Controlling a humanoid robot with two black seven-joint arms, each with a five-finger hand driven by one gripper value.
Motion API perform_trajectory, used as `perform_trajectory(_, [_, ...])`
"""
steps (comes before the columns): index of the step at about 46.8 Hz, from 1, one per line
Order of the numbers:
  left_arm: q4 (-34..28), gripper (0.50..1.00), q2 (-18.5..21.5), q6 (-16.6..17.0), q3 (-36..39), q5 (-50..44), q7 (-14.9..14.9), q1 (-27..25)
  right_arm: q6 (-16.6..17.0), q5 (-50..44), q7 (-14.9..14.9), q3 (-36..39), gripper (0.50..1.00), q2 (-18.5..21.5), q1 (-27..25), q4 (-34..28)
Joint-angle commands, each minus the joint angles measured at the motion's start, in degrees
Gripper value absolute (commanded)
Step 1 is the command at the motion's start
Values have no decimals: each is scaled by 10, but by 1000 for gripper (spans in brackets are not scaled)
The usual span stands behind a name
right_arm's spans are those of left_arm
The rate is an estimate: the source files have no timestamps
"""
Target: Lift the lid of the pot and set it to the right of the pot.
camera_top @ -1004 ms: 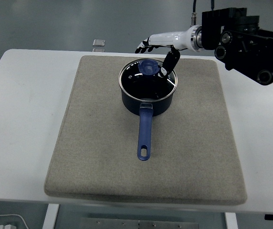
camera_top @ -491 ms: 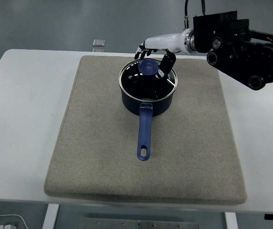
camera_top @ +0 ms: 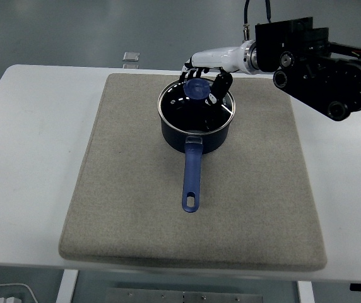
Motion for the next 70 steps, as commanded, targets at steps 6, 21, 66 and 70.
perform_trajectory(6, [0, 1000, 0, 0, 0, -1, 1, 0, 0, 0, 0, 0, 764, 1, 0, 0])
perform_trajectory(21, [0, 1000, 0, 0, 0, -1, 0, 0, 1, 0, 0, 2, 762, 1, 0, 0])
perform_trajectory(66, [0, 1000, 0, 0, 0, -1, 0, 0, 5, -7, 0, 5, 660, 1, 1, 1])
perform_trajectory(70, [0, 1000, 0, 0, 0, -1, 0, 0, 6, -6, 0, 7, 658, 0, 2, 0])
